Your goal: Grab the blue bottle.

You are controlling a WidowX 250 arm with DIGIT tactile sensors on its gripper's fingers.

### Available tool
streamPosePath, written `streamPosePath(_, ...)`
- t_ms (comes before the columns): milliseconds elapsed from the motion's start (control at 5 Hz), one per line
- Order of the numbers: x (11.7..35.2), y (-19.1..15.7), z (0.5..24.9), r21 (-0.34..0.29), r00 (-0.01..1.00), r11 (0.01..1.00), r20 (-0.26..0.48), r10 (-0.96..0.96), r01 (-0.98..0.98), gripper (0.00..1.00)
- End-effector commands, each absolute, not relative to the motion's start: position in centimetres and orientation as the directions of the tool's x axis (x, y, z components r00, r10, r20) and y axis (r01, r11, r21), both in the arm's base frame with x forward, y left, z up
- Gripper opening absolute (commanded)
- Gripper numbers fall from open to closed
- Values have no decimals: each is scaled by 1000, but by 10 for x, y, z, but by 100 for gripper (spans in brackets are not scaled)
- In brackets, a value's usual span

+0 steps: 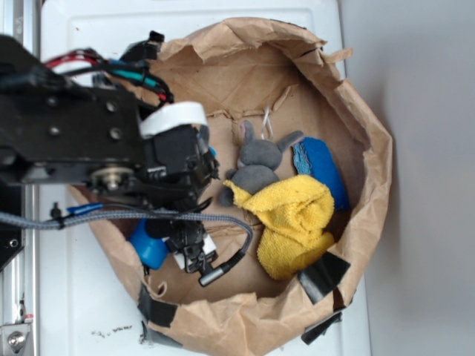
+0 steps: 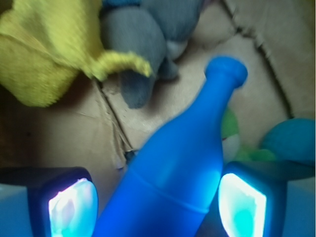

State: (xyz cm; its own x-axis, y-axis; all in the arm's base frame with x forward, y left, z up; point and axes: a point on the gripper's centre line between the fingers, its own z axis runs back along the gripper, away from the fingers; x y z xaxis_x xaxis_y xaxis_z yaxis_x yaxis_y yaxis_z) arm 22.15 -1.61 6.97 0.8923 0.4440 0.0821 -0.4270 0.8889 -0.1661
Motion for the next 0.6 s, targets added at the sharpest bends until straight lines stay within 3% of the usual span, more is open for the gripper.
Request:
streamPosePath(0, 220, -26, 42, -148, 914, 912, 83, 396, -382, 100)
streamPosePath(200, 219, -28, 38, -147, 918, 915, 78, 389, -375, 0)
streamPosePath(400, 219, -28, 41, -154, 920, 917, 81, 384, -369, 0)
